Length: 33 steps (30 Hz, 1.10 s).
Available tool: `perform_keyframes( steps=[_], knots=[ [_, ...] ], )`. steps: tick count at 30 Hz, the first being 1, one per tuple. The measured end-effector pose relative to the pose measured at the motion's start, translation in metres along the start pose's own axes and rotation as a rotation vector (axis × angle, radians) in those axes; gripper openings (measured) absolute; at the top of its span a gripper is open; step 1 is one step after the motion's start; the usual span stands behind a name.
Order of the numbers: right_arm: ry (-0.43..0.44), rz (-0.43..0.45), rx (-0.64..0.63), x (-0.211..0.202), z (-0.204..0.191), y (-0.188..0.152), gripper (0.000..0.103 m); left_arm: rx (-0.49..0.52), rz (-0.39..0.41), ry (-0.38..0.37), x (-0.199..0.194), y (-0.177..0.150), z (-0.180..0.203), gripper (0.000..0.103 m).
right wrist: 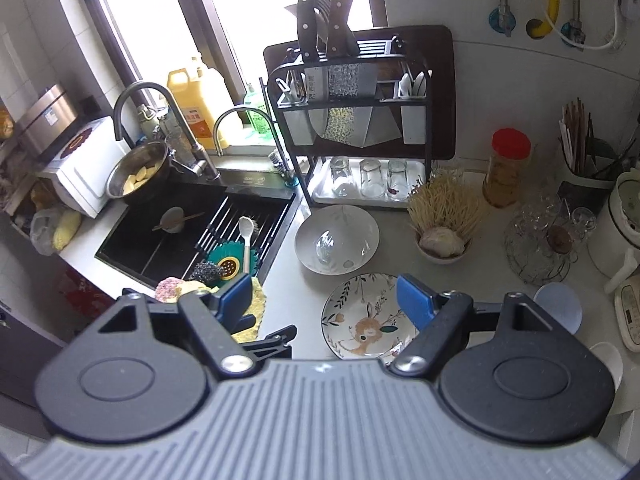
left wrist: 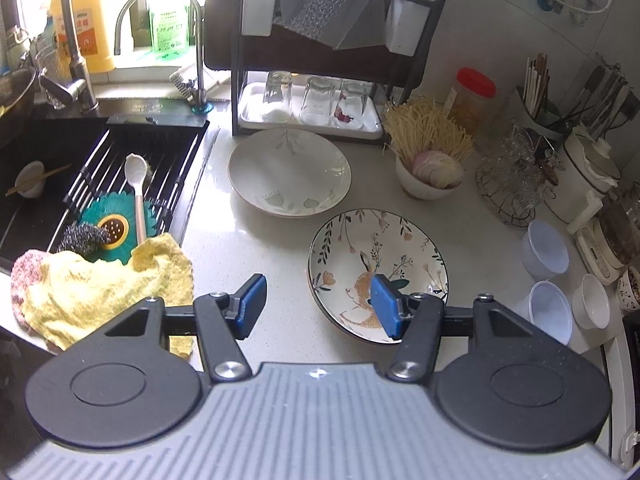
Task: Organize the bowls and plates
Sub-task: 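Withdraw both grippers and move toward the smaller white bowl, then close both grippers on the rim of the smaller white bowl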
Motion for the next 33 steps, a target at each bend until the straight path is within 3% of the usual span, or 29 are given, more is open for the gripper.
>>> perform_keyframes(
  steps=[3,10,13,23,33],
  knots=[
    [0.040,-0.039,0.017,0.005,0.001,0.003,0.081,-0.018,-0.011,0.007,0.007,-0.001,0.001,0.063],
    [0.102,-0.013,-0.007,-0.003,0.005,0.017,0.081,-0.047,-0.007,0.009,0.013,0.004,0.009,0.063],
    [0.135,-0.042,-0.011,-0.002,0.006,0.024,0.081,-0.067,-0.002,0.013,0.015,0.007,0.012,0.063],
    [0.123,-0.112,-0.034,0.018,0.008,0.033,0.081,-0.101,0.018,0.028,0.023,0.019,0.011,0.063],
    [0.110,-0.161,-0.039,0.053,0.002,0.042,0.081,-0.148,-0.008,0.032,0.049,0.028,-0.024,0.063]
  ],
)
Point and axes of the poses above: each gripper's, at about its wrist camera, not at the fingertips, and x roughly the way its jaws point, z to its right, y to its top, the point moved 4 cm from there along x, roughly the way its jaws point, and after that the axes turned 12 degrees about x, right-handed, at the moved point
